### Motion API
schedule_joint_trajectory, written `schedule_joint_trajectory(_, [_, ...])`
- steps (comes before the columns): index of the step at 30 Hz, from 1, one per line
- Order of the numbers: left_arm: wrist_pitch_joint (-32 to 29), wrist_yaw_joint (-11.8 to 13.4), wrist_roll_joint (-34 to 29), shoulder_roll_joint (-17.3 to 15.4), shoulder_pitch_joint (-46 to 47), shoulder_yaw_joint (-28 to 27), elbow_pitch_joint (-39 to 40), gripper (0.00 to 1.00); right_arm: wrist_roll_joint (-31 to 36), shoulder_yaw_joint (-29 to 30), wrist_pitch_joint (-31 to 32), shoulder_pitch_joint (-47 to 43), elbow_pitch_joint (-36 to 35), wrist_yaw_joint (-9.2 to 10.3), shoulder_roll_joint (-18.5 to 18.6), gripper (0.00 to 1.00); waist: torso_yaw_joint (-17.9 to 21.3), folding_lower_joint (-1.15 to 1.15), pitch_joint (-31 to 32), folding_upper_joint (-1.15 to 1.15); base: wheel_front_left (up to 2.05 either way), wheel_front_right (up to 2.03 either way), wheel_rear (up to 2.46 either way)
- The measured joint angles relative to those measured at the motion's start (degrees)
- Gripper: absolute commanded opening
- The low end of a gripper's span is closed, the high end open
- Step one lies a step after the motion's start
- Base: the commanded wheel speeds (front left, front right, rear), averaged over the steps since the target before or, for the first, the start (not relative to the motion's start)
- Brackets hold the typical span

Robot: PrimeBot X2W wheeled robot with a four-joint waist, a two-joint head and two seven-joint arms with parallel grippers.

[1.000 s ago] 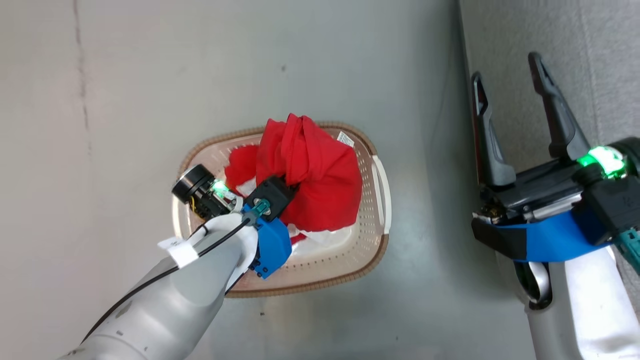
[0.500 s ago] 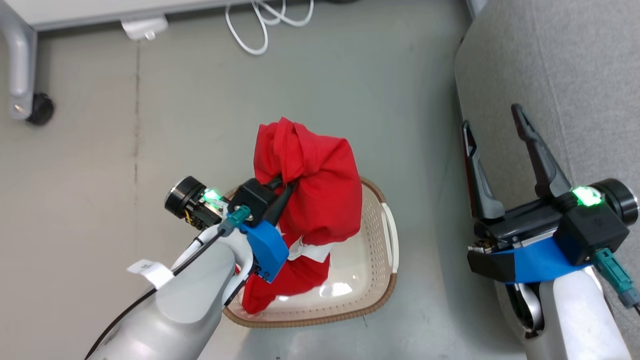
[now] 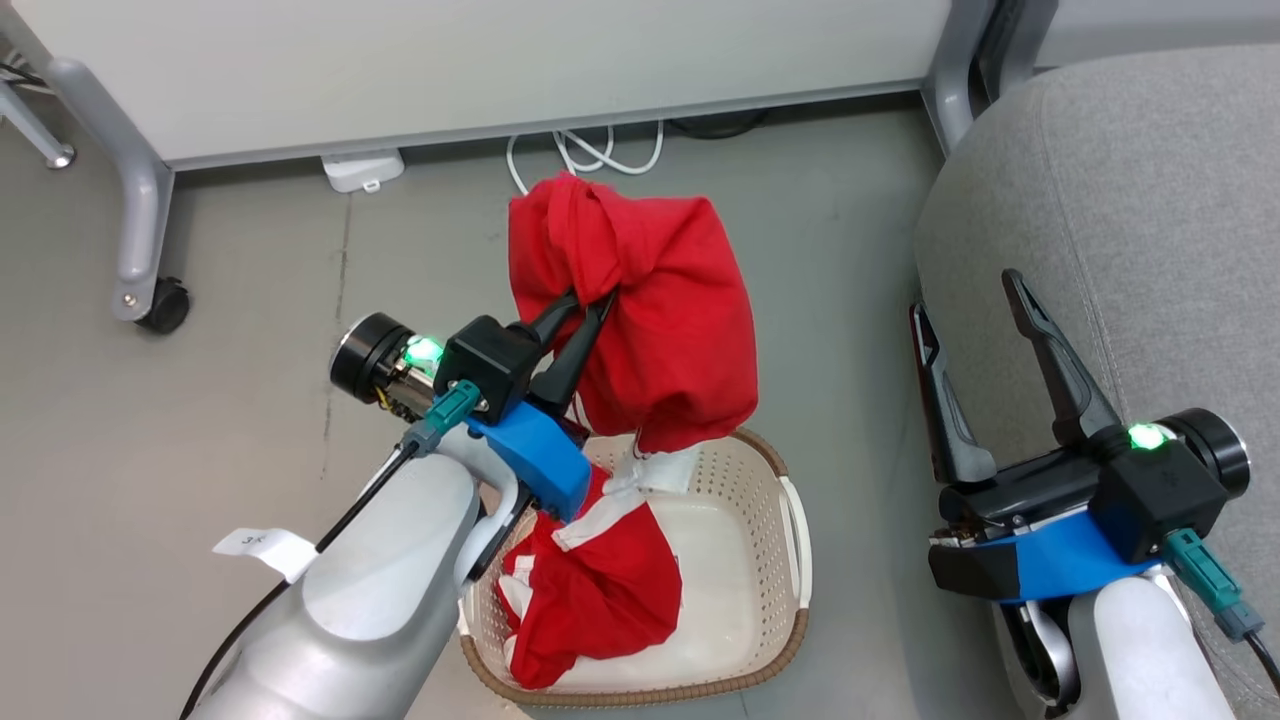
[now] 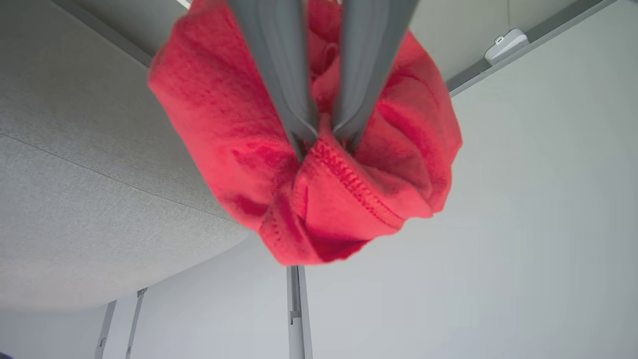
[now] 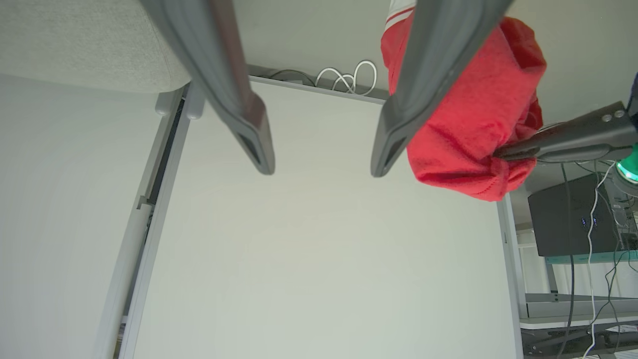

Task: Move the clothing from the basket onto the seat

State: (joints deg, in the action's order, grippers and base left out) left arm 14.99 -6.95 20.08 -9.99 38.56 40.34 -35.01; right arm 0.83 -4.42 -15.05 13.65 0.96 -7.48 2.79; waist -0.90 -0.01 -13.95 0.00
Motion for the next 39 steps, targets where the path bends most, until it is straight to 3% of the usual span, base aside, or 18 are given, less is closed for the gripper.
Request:
schedule_joint_trajectory(11, [0.0, -0.2, -0.4, 0.5, 0.0, -3.1, 5.9, 0.00, -1.3, -0.2, 0.0, -1.7, 0.4, 0.00, 0.0, 1.00, -1.0, 0.00, 3.0, 0.00, 0.00, 0.00, 0.00])
schedule_joint_trajectory(23, [0.0, -0.2, 0.1, 0.2, 1.0, -2.7, 7.0, 0.00, -1.8, -2.2, 0.0, -2.7, 0.8, 0.00, 0.0, 1.00, -1.3, 0.00, 4.0, 0.00, 0.00, 0.00, 0.00])
schedule_joint_trajectory(39, [0.0, -0.3, 0.1, 1.5, 2.1, -1.4, 7.5, 0.00, 7.1, -11.4, 0.0, 2.8, 8.8, 0.00, 0.0, 1.00, -2.5, 0.01, 3.7, 0.00, 0.00, 0.00, 0.00])
